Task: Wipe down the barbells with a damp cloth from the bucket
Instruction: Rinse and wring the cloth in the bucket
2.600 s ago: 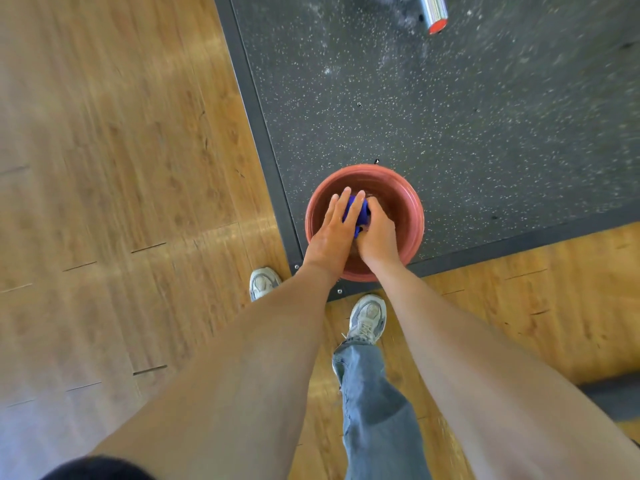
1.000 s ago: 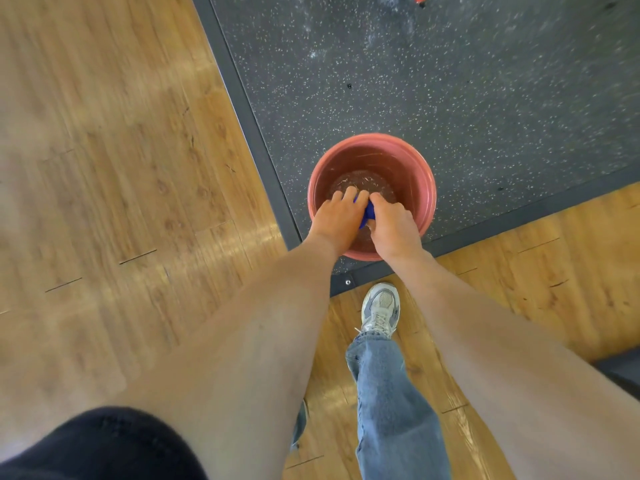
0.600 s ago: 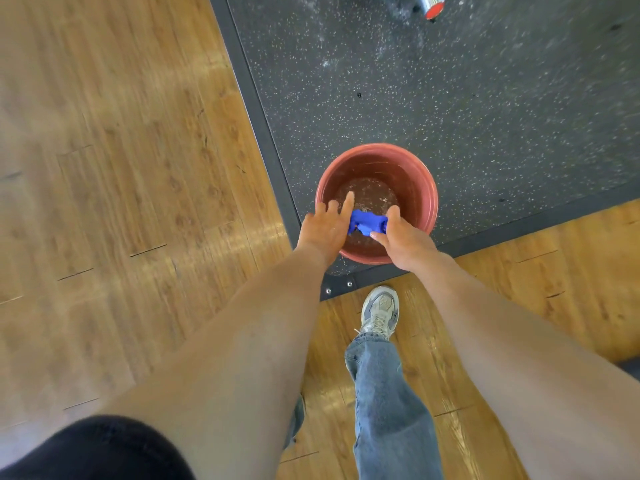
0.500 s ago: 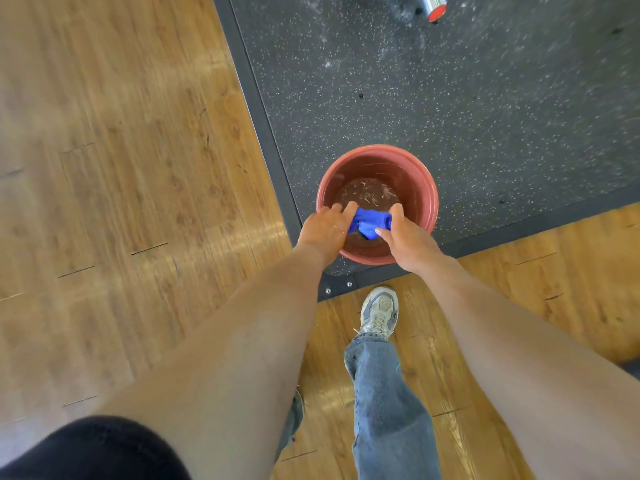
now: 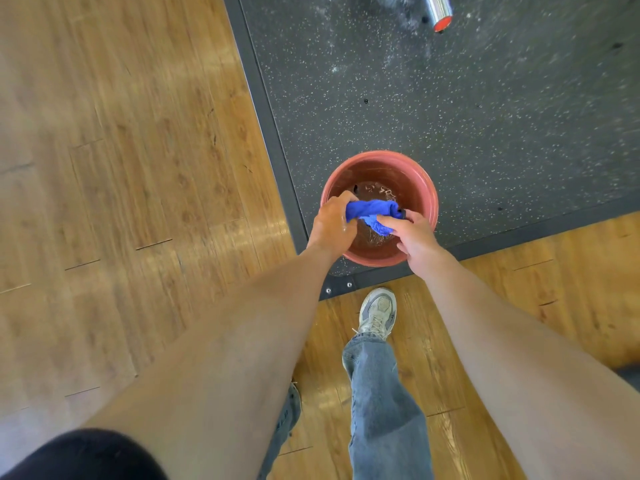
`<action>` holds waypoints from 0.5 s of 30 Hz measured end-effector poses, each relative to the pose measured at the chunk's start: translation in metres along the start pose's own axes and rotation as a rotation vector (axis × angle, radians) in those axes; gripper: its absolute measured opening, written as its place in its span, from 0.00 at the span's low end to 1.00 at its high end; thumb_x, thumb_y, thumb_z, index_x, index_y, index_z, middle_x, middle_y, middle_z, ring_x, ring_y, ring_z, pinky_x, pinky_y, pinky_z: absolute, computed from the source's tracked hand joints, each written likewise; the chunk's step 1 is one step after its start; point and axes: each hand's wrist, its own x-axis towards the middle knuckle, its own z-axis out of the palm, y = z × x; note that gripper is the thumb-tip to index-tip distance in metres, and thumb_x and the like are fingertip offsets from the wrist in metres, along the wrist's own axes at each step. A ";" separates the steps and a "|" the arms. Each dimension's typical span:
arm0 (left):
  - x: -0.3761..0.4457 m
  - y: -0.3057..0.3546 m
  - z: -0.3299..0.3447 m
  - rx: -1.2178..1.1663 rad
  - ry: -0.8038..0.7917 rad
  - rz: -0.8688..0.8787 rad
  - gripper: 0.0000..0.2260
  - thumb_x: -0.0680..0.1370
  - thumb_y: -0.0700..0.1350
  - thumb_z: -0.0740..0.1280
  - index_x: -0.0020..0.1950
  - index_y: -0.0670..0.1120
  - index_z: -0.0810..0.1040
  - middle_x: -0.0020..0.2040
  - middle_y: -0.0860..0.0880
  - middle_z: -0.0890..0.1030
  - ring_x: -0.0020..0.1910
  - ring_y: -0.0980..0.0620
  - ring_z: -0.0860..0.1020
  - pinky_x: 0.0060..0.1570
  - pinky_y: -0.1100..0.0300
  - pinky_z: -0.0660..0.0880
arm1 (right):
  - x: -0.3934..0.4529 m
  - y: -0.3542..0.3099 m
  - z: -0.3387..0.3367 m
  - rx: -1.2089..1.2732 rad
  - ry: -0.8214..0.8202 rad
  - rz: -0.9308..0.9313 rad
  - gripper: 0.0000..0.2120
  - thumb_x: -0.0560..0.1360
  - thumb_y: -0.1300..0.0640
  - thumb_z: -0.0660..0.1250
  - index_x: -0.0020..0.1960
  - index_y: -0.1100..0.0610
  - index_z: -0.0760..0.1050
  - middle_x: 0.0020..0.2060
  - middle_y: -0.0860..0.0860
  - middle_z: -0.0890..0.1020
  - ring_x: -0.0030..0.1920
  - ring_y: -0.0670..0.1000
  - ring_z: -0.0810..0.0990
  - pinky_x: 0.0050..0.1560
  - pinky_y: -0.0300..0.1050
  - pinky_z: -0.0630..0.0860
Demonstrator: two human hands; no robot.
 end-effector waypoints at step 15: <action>0.012 0.005 0.001 -0.383 -0.032 -0.429 0.10 0.73 0.42 0.76 0.42 0.49 0.75 0.38 0.51 0.81 0.41 0.50 0.82 0.52 0.52 0.80 | -0.008 -0.006 -0.007 0.031 0.078 -0.114 0.07 0.73 0.52 0.78 0.45 0.47 0.79 0.45 0.48 0.84 0.54 0.53 0.84 0.58 0.51 0.81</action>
